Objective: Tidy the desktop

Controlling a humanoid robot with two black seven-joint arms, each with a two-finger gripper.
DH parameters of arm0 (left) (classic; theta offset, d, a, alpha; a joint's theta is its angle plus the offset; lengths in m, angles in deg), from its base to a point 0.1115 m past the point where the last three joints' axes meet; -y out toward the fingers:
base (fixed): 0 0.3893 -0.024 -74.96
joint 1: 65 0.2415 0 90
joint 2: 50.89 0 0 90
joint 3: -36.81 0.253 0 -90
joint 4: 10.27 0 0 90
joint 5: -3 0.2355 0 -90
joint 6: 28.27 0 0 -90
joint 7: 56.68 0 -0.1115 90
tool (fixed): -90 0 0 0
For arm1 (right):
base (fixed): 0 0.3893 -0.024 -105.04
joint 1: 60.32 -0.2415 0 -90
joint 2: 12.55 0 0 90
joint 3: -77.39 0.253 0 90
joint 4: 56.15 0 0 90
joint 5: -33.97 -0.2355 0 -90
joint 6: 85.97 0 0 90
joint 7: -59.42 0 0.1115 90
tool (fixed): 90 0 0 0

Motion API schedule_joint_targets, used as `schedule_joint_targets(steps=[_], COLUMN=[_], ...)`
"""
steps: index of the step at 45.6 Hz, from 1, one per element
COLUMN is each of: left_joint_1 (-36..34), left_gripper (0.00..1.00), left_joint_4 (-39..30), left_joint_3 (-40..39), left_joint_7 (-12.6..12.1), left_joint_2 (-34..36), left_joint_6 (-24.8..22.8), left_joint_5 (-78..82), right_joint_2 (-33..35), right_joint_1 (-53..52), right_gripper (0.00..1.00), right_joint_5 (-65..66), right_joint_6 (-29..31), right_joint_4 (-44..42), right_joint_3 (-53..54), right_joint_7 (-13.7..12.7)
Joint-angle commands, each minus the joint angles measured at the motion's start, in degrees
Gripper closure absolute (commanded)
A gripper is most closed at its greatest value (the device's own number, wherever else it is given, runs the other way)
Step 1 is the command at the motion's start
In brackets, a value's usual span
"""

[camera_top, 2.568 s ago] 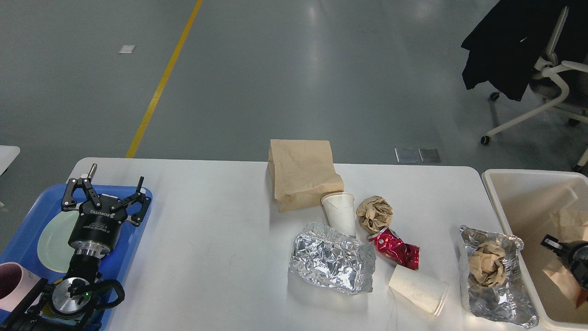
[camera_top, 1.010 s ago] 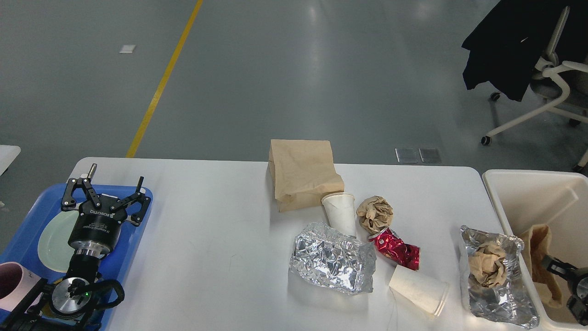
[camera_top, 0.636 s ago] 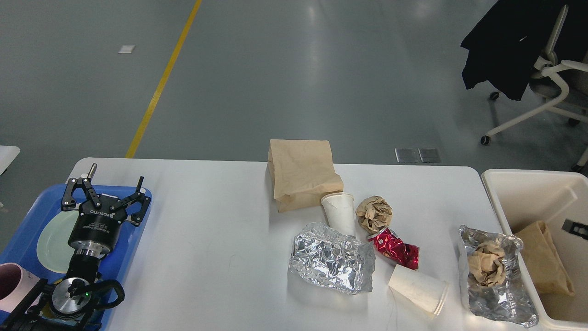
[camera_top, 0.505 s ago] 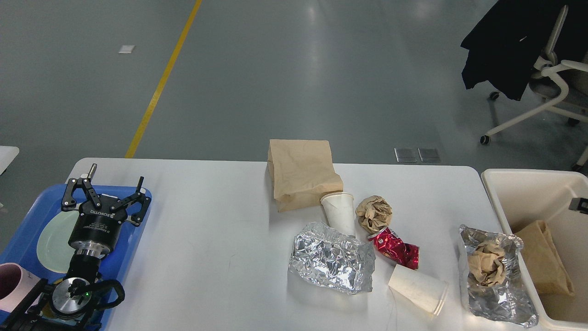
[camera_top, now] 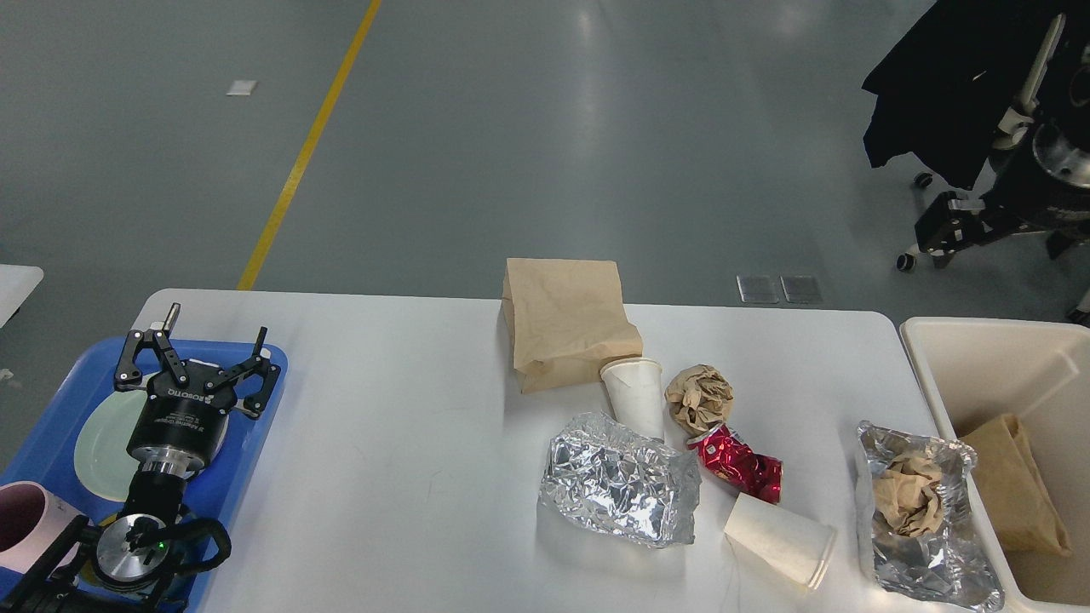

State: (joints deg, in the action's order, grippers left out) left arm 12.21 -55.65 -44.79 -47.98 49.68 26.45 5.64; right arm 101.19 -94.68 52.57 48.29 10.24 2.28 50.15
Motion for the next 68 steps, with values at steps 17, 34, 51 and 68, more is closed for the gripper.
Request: schedule_joint_targets(steps=[17, 34, 51, 68], left_joint_1=[0.04, 0.04, 0.04, 0.04], left_gripper=[0.03, 0.03, 0.03, 0.03], left_joint_4=[0.03, 0.03, -0.05, 0.03], left_joint_3=[-0.05, 0.04, 0.04, -0.05], left_joint_7=[0.09, 0.09, 0.09, 0.09], left_joint_2=[0.06, 0.06, -0.03, -0.03], left_joint_6=[0.04, 0.04, 0.04, -0.05], left_joint_5=[0.00, 0.00, 0.00, 0.00], right_joint_2=[-10.20, -10.55, -23.81, -32.34], right_joint_1=[-25.24, -16.64, 16.05, 42.86], right_gripper=[0.00, 0.00, 0.00, 0.00], right_joint_5=[-12.36, -12.62, -14.89, -35.30], right_joint_6=[-4.97, -8.93, -10.25, -22.99], right_joint_4=[29.24, 20.81, -16.53, -37.11], right_joint_3=[1.37, 8.30, 24.74, 36.68], right_joint_7=[0.57, 0.30, -0.14, -7.34])
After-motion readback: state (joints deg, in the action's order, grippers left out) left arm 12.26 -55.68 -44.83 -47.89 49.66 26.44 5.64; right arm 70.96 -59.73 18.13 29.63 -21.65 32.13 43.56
